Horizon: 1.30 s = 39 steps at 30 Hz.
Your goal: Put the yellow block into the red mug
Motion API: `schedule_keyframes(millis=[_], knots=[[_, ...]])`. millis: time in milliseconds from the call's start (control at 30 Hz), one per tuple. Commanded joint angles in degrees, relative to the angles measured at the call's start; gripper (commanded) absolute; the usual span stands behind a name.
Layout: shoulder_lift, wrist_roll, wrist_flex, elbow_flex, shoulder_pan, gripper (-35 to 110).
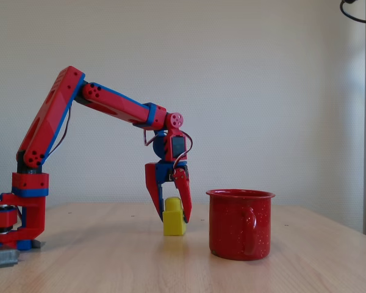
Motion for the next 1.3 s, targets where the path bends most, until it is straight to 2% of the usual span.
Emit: schedule_keyframes(millis=[0, 300, 767, 1267], knots=[[5.9, -1.1, 0.6, 0.3, 0.5, 0], [14.0, -6.2, 3.8, 0.6, 3.5, 0], [29.6, -29.4, 3.9, 3.6, 6.8, 0], [30.3, -34.2, 10.6, -11.6, 16.5, 0]])
